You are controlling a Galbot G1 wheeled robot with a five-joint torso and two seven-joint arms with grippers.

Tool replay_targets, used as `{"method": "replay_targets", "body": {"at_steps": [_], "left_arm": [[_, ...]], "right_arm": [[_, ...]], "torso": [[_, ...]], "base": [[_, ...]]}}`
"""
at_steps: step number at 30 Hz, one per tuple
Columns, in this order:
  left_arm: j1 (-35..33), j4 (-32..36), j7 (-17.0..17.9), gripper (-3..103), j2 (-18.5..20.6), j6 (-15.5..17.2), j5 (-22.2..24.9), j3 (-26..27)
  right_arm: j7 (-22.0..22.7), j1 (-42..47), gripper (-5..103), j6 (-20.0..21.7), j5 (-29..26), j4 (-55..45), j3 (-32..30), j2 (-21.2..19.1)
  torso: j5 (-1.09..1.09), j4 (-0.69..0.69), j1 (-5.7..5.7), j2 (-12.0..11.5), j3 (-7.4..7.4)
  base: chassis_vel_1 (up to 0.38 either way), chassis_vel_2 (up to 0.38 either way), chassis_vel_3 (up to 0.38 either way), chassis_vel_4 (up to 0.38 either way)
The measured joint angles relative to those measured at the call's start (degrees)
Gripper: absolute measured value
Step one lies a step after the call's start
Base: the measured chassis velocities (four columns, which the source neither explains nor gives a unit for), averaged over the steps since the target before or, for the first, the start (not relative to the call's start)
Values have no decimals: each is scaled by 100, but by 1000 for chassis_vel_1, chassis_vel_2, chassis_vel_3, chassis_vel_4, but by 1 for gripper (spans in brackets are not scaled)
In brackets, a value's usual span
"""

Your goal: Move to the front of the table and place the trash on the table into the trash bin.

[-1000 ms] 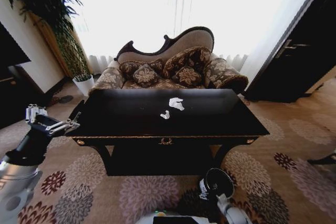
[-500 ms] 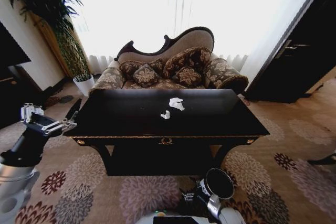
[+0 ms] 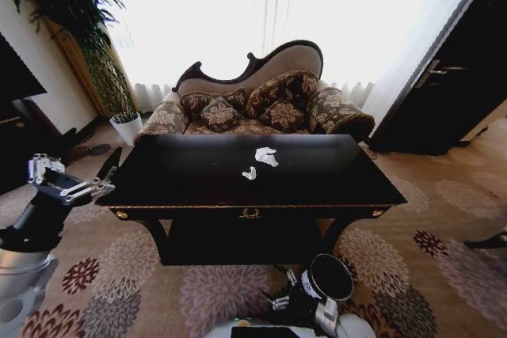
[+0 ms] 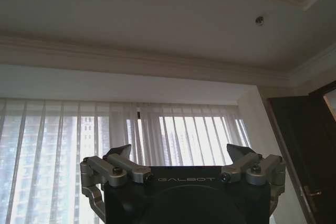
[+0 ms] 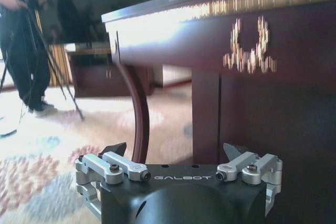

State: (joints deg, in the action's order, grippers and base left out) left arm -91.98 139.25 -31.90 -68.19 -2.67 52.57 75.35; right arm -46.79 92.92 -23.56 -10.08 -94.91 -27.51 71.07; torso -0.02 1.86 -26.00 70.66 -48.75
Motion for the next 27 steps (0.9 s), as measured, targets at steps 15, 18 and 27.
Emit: {"method": "replay_targets", "body": {"at_steps": [15,18,27], "left_arm": [[-57,55,9,100,-138,9,8,108],[-63,81,10,100,-150,9,10,112],[22,-43,11,100,-137,11,-72,-22]], "right_arm": [[1286,511,100,1149,-743,-2493,-417,86],[1402,493,100,1396,-912,-2830,-536,85],[1659,434,100,1841,-1129,-3545,-594,90]], "torso": [[0,0,0,0,0],[1,0,0,0,0],[1,0,0,0,0]], "base": [[0,0,0,0],[0,0,0,0],[0,0,0,0]]}}
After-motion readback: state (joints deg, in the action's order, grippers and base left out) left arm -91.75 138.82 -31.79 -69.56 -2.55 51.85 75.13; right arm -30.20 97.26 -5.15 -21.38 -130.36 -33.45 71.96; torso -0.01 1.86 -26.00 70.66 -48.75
